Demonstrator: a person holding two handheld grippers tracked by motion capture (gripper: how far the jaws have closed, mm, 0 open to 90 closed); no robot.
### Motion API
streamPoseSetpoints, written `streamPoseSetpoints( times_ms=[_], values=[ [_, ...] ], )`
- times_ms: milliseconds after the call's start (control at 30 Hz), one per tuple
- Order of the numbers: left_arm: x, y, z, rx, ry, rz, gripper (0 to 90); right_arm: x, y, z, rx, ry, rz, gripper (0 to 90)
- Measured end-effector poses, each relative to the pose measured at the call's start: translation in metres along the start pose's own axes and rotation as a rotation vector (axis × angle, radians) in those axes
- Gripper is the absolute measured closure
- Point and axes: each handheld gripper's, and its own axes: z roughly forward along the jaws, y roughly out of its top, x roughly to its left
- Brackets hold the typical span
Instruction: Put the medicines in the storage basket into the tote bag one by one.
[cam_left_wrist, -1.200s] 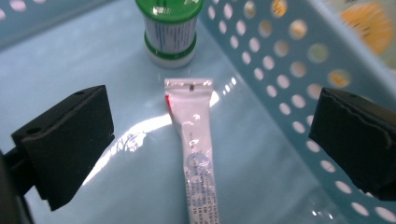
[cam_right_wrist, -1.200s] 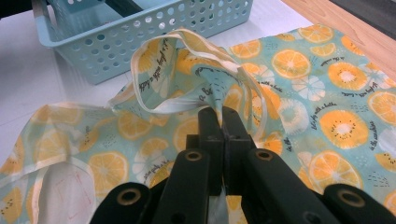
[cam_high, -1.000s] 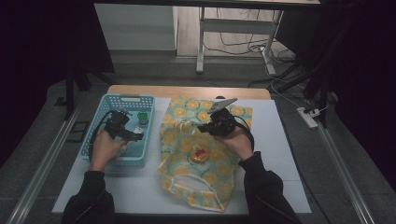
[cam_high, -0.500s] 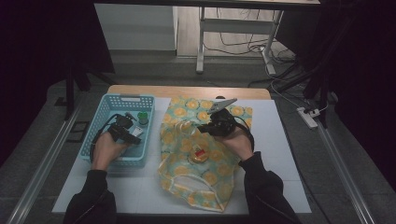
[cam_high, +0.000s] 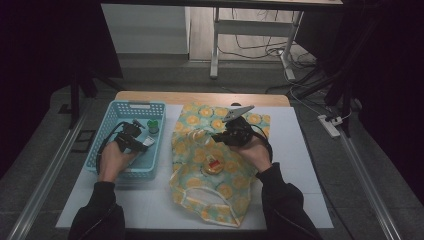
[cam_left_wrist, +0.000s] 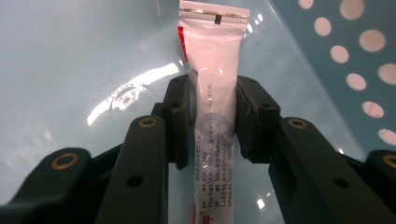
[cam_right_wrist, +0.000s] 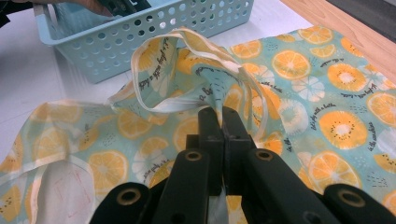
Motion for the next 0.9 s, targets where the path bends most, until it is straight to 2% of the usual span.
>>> streamPoseSetpoints(
  times_ms=[433, 633, 900],
  values=[
    [-0.001, 0.001, -0.002, -0.003, 0.008, 0.001, 70.3, -0.001, 0.0, 0.0, -0.003, -0.001, -0.001, 89.5],
    [-0.001, 0.001, -0.008, -0.055, 0.004, -0.021, 70.5, -0.001, 0.0, -0.001, -0.005, -0.001, 0.0, 89.5],
    [-0.002, 0.001, -0.02, -0.124, 0.017, -0.012, 70.6, -0.001, 0.0, -0.001, -0.007, -0.002, -0.001, 89.5]
  ],
)
